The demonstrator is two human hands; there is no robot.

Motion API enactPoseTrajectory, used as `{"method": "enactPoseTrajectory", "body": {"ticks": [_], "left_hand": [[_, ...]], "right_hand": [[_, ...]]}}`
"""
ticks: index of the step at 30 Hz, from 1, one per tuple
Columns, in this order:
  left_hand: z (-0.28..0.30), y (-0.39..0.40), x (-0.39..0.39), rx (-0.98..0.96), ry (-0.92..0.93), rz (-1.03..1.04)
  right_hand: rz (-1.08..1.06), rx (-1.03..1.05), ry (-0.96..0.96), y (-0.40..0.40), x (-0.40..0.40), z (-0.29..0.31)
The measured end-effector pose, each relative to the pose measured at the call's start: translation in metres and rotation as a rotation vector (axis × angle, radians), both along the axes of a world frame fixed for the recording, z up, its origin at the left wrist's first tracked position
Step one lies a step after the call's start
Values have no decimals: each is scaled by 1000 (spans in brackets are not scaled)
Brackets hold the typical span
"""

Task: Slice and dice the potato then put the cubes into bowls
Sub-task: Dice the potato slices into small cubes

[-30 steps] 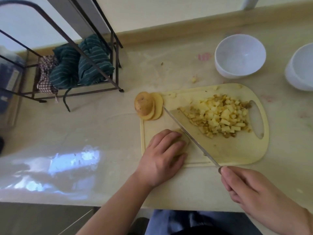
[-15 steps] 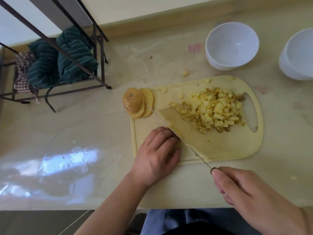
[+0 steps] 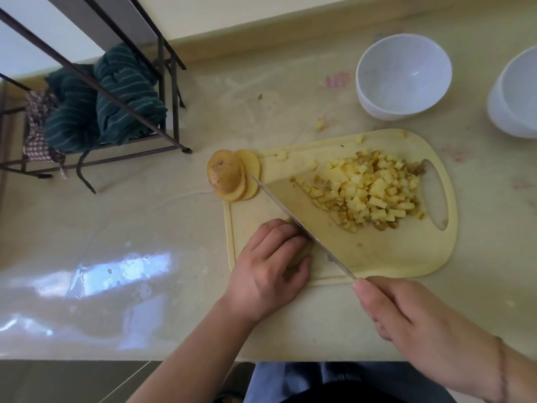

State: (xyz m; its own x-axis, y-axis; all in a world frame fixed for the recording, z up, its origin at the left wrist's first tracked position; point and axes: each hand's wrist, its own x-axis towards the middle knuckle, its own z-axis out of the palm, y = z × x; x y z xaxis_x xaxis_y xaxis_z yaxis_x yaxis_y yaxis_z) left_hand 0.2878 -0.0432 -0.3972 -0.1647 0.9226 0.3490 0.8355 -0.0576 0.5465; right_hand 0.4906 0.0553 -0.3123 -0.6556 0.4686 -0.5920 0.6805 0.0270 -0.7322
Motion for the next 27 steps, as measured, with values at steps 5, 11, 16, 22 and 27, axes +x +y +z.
{"method": "enactPoseTrajectory", "body": {"ticks": [5,11,16,22,27], "left_hand": [[-1,-1,0,-2,13,9],[0,-2,0,15,-6,8],[1,-6,-1,24,21,8],[0,-9,2,12,8,18],[-1,-8,2,15,2,38]], "right_hand": [[-56,53,24,0,0,-1],[-129,-72,-6,3,11,5],[-73,-122,4,1,11,14],[-29,-66,-34,-5,14,10],[-7,-59,-57,-7,17,11]]}}
